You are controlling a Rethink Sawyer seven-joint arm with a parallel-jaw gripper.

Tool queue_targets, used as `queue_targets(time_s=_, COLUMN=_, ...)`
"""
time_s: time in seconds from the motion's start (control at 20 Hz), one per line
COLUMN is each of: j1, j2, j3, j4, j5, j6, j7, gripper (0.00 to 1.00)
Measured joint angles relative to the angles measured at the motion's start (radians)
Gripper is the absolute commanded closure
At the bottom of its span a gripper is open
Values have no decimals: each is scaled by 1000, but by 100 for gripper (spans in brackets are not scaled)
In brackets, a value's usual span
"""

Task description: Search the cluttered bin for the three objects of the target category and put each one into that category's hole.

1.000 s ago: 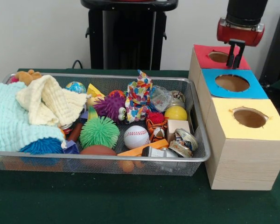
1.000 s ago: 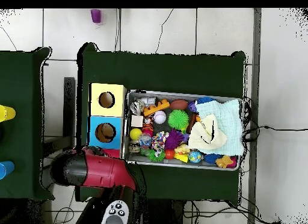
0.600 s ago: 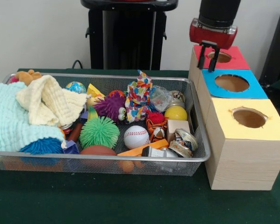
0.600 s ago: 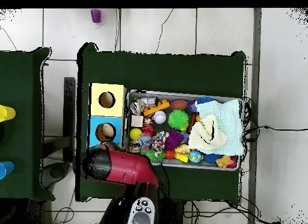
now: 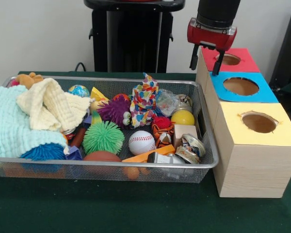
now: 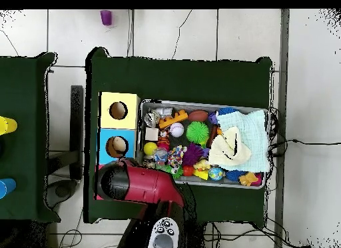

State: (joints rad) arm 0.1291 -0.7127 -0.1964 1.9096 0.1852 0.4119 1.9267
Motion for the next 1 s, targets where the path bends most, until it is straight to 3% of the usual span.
queue_targets(time_s=1.0, j1=-44, j2=2, j3=41, j4=-47, j5=-132, j6=23, j7=0, gripper=0)
